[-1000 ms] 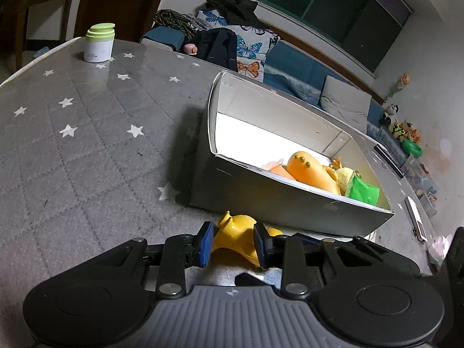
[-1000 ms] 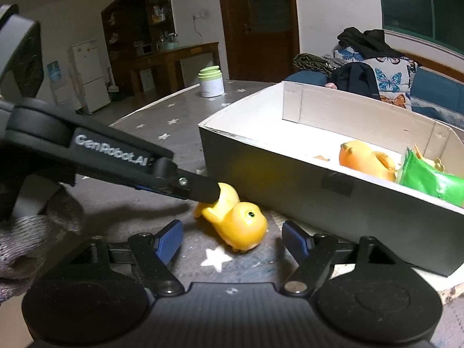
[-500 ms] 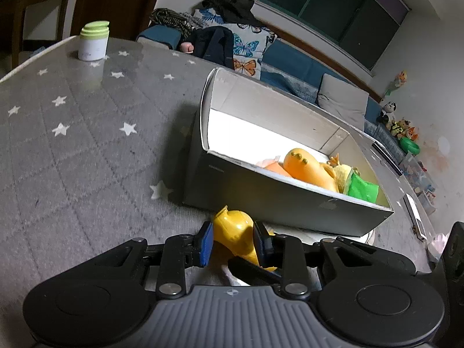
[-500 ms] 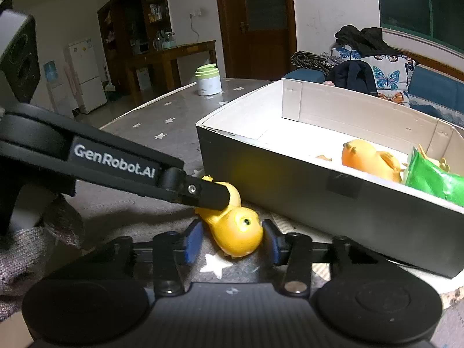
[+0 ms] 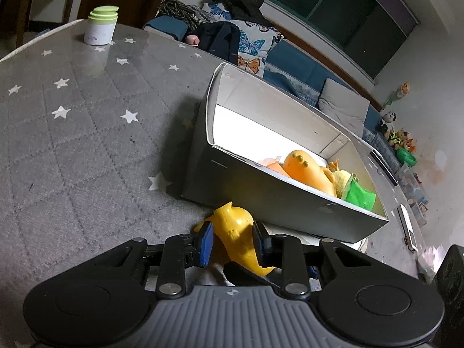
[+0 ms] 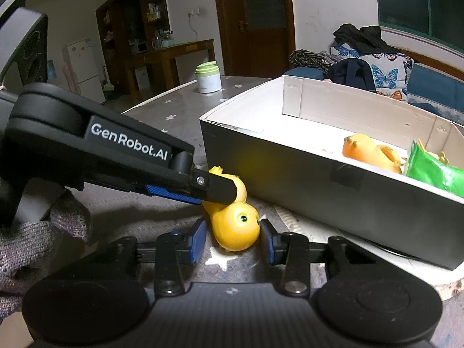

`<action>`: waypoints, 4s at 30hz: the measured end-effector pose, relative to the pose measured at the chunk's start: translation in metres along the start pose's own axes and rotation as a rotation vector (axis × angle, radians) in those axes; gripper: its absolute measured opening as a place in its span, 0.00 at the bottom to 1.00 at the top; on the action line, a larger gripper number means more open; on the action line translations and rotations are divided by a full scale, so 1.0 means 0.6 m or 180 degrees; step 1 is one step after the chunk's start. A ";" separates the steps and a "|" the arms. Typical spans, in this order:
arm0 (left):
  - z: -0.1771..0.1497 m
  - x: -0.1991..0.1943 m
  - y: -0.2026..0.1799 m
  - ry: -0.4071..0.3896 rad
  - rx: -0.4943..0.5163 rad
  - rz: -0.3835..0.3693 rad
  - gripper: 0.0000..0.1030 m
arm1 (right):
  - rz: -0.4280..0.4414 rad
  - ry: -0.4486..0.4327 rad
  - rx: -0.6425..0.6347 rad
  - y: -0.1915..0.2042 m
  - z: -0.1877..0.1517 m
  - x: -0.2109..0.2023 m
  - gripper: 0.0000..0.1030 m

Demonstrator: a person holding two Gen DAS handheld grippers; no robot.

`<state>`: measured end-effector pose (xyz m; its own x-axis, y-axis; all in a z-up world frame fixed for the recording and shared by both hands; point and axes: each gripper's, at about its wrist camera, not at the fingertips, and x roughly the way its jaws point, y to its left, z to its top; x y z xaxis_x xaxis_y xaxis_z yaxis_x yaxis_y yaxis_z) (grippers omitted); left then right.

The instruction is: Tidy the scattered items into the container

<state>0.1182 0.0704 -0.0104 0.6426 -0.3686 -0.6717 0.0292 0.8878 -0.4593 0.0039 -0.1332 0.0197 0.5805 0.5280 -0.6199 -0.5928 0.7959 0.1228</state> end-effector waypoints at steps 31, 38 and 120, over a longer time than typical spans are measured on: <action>0.016 -0.058 -0.069 -0.0262 0.0214 -0.0103 0.32 | -0.0024 -0.0375 -0.0043 0.014 0.020 -0.074 0.33; 0.064 -0.044 -0.107 -0.0360 0.0407 -0.0144 0.31 | -0.0139 -0.0545 -0.0011 -0.015 0.060 -0.081 0.33; -0.033 -0.048 -0.134 -0.0496 0.0960 0.0429 0.32 | -0.0799 -0.0486 0.0680 -0.088 0.001 -0.137 1.00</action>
<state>0.0821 0.0044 0.0345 0.7642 -0.2170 -0.6073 0.1459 0.9754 -0.1650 -0.0121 -0.2186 0.0643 0.7792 0.3336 -0.5306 -0.3006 0.9418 0.1508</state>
